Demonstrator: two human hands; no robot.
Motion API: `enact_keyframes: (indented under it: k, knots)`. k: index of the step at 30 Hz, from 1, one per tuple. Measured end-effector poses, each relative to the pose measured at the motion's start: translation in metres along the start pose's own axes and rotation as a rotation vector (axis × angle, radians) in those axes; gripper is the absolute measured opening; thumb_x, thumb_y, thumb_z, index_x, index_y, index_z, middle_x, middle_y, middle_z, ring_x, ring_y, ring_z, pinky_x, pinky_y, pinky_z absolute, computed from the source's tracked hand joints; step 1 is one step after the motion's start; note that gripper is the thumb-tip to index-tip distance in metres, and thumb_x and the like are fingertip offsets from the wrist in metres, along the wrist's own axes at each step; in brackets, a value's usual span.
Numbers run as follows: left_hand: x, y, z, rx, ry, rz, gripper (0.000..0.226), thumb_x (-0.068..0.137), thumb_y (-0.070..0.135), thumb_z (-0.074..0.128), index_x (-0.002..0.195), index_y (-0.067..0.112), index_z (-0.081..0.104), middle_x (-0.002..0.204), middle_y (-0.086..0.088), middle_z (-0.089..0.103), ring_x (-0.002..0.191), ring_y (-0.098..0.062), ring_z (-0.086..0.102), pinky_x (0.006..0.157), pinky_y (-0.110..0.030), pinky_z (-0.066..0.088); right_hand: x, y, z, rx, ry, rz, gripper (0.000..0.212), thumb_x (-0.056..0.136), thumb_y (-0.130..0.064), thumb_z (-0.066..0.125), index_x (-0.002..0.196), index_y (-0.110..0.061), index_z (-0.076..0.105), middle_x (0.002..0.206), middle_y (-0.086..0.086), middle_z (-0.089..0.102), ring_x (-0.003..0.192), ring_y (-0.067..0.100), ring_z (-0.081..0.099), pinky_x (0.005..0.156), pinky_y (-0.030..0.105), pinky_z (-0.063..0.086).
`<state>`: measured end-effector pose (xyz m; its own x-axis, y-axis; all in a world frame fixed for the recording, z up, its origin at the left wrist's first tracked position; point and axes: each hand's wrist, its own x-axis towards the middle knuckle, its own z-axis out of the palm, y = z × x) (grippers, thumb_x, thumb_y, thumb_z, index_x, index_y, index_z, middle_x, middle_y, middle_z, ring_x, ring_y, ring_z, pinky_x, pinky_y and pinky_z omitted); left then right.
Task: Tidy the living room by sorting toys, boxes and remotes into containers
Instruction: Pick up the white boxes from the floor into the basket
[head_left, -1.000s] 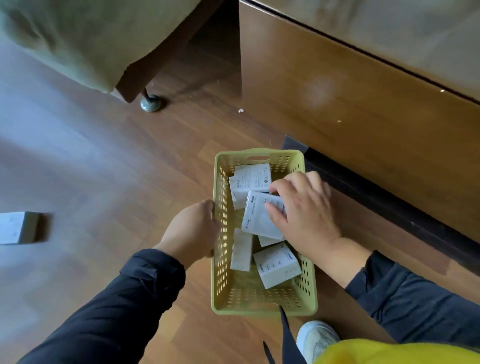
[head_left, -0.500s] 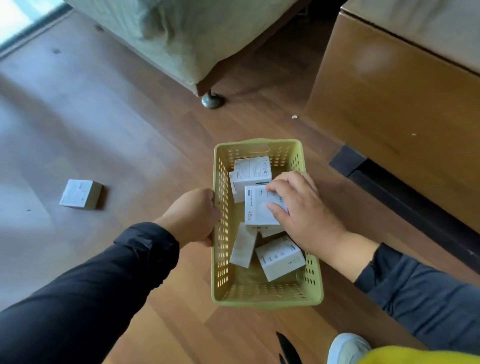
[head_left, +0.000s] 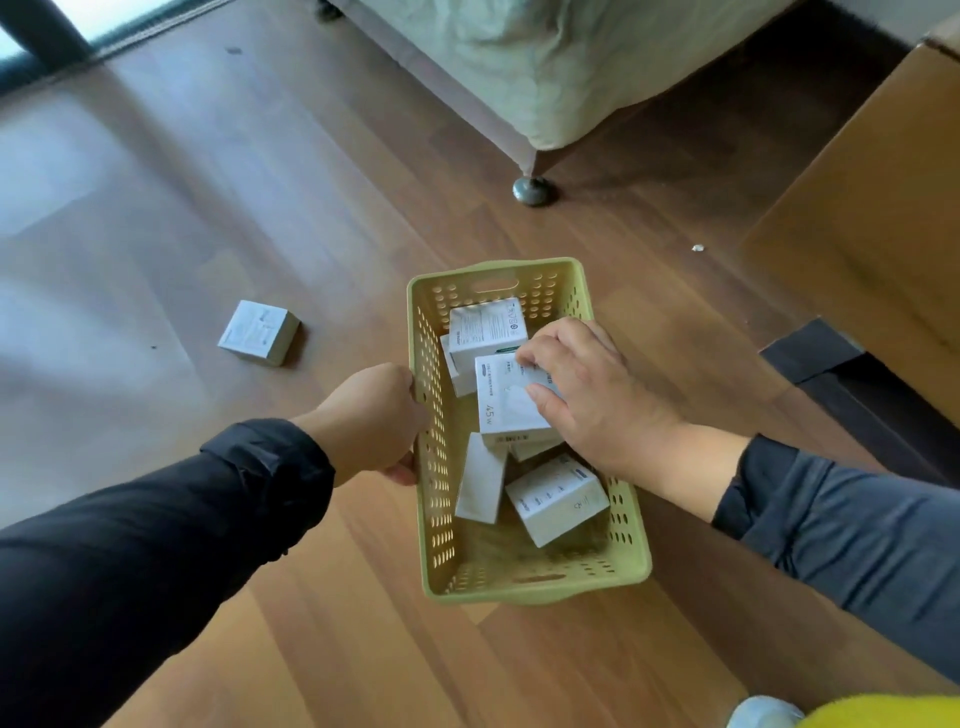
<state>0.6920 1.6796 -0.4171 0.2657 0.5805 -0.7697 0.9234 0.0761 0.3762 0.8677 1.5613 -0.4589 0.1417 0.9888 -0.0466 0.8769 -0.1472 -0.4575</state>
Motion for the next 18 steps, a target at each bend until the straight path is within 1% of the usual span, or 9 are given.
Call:
enact_keyframes:
  k: [3,6,9,11,14,18]
  knots:
    - [0.0,-0.028,-0.018,-0.05,0.009,-0.031,0.01,0.102,0.011,0.052,0.108,0.006,0.058,0.089,-0.017,0.078,0.074,-0.031,0.078,0.072,-0.047,0.065,0.019,-0.023,0.007,-0.016,-0.055,-0.064,0.033,0.097,-0.028,0.052,0.129,-0.021,0.051,0.124,-0.003,0.045,0.121,0.017,0.039,0.105,0.034,0.038]
    - [0.002,-0.057,-0.032,-0.09,0.028,-0.044,0.009,0.101,0.012,0.052,0.106,0.008,0.059,0.087,-0.015,0.078,0.071,-0.03,0.078,0.07,-0.046,0.065,0.036,-0.044,0.016,-0.044,-0.136,-0.128,0.036,0.097,-0.029,0.053,0.132,-0.022,0.048,0.126,-0.005,0.043,0.121,0.015,0.039,0.103,0.032,0.039]
    - [0.002,-0.088,-0.043,-0.143,0.05,-0.061,0.008,0.103,0.013,0.051,0.104,0.011,0.058,0.091,-0.013,0.077,0.071,-0.029,0.078,0.069,-0.046,0.065,0.054,-0.068,0.03,-0.063,-0.199,-0.181,0.037,0.097,-0.028,0.053,0.133,-0.023,0.047,0.126,-0.006,0.042,0.12,0.014,0.04,0.098,0.03,0.042]
    - [0.003,-0.108,-0.049,-0.176,0.064,-0.083,0.01,0.103,0.012,0.05,0.105,0.009,0.059,0.092,-0.014,0.077,0.071,-0.029,0.078,0.069,-0.047,0.065,0.066,-0.084,0.041,-0.066,-0.238,-0.205,0.036,0.097,-0.029,0.053,0.132,-0.024,0.047,0.126,-0.006,0.042,0.121,0.014,0.04,0.099,0.032,0.043]
    - [0.005,-0.14,-0.058,-0.246,0.081,-0.1,0.012,0.102,0.009,0.049,0.106,0.007,0.06,0.092,-0.016,0.076,0.07,-0.031,0.078,0.068,-0.047,0.065,0.082,-0.11,0.058,-0.08,-0.29,-0.24,0.036,0.098,-0.029,0.052,0.133,-0.026,0.046,0.127,-0.006,0.042,0.121,0.014,0.041,0.099,0.031,0.044]
    - [0.008,-0.179,-0.069,-0.307,0.12,-0.126,0.01,0.102,0.01,0.05,0.106,0.008,0.058,0.093,-0.016,0.075,0.068,-0.03,0.077,0.065,-0.047,0.065,0.105,-0.144,0.079,-0.088,-0.333,-0.279,0.037,0.097,-0.028,0.053,0.133,-0.025,0.046,0.127,-0.006,0.042,0.12,0.014,0.042,0.103,0.037,0.043]
